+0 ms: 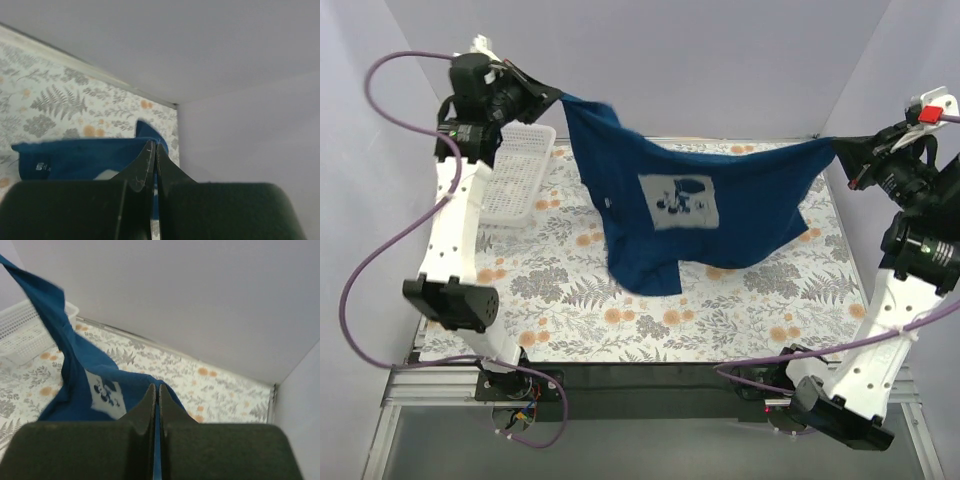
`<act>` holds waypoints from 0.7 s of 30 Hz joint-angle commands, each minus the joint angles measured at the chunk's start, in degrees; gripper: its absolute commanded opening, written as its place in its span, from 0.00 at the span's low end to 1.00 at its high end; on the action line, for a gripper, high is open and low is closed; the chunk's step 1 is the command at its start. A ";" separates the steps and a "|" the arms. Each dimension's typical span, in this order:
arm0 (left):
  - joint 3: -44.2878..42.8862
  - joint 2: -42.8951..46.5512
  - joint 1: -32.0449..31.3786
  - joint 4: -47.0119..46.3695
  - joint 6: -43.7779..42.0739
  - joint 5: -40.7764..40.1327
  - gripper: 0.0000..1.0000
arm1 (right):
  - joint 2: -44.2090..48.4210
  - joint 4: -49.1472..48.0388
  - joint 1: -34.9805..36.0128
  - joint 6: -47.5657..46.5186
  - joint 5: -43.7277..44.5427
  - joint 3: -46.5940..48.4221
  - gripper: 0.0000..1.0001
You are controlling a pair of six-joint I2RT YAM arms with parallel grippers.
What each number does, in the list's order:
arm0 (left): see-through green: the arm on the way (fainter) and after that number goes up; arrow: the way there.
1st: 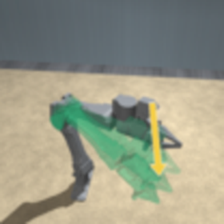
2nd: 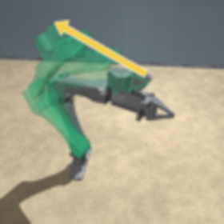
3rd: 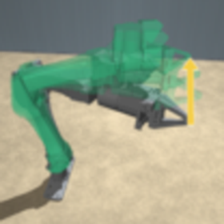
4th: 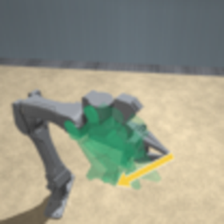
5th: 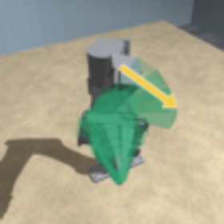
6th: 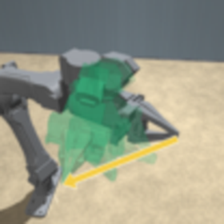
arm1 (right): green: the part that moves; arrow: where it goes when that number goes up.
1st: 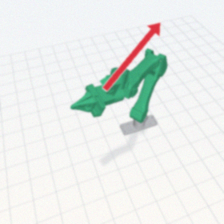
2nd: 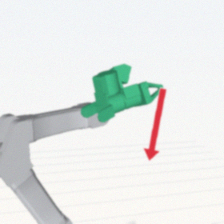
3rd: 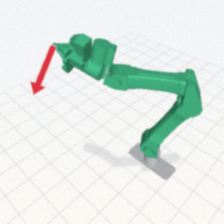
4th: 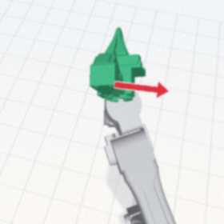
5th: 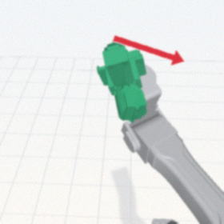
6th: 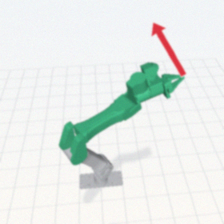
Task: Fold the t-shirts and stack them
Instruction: Flatten the tshirt out
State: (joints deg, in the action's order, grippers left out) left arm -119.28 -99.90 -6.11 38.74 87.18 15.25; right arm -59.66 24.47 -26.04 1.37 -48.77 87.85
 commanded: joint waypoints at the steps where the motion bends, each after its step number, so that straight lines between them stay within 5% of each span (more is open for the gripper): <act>1: -0.80 12.35 0.31 -4.54 -0.78 4.07 0.00 | 3.40 -7.68 -0.24 0.83 -5.54 4.26 0.01; 7: 0.39 17.98 0.31 -11.76 -1.74 6.38 0.00 | 2.80 -9.35 -0.24 1.88 -1.34 6.44 0.01; 21: -5.87 28.96 0.31 -12.64 -4.21 -8.65 0.00 | 0.86 -9.44 -0.24 10.84 7.55 29.38 0.01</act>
State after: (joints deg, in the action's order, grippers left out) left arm -123.17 -75.22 -6.07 27.62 83.53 10.50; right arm -60.45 18.20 -26.13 7.79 -43.42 112.49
